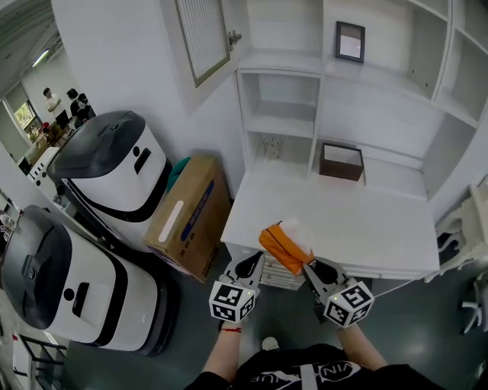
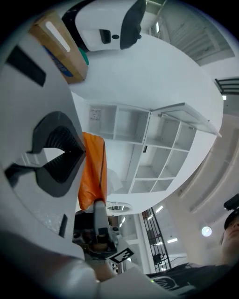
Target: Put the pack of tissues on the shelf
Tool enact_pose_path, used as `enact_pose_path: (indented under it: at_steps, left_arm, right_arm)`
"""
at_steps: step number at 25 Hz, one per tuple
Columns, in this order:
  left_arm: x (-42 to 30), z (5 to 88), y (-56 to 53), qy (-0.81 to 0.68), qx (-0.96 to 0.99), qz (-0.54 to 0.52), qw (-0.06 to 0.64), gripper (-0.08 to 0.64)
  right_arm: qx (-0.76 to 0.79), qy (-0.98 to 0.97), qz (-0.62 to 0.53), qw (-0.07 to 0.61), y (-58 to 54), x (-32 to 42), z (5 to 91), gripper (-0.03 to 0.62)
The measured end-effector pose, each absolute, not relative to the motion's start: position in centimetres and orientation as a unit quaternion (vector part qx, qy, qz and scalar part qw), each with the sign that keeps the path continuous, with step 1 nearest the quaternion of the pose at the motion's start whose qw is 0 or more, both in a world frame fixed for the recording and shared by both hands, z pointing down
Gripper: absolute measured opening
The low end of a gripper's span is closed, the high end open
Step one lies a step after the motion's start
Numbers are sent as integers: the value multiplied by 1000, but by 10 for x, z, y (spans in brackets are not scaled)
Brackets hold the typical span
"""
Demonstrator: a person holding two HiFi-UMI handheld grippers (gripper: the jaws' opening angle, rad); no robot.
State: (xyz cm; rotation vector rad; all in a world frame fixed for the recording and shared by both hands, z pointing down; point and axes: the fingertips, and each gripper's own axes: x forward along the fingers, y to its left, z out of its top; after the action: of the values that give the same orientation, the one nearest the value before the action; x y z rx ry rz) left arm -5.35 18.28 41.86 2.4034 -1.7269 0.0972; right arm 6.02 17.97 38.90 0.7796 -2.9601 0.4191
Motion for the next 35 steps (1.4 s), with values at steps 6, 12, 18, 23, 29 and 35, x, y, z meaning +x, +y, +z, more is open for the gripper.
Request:
enact_pose_path:
  at_steps: [6, 12, 18, 23, 29, 35]
  left_arm:
    - [-54, 427, 171, -555, 824, 3, 114, 3]
    - [-57, 441, 159, -547, 826, -14, 139, 3]
    - [-87, 441, 128, -559, 818, -7, 139, 3]
    - [-113, 428, 87, -556, 821, 6, 127, 3]
    - [-117, 421, 34, -543, 830, 8, 126, 3]
    - [-115, 414, -11, -528, 840, 13, 125, 3]
  right_arm:
    - [263, -953, 143, 40, 182, 50, 402, 50]
    - [283, -946, 150, 51, 160, 48, 414, 49]
    - [266, -952, 143, 41, 126, 14, 410, 51]
    - [266, -953, 146, 22, 86, -12, 400, 50]
    - [271, -952, 142, 15, 43, -24, 391, 50]
    - [285, -949, 135, 12, 1, -24, 382, 51]
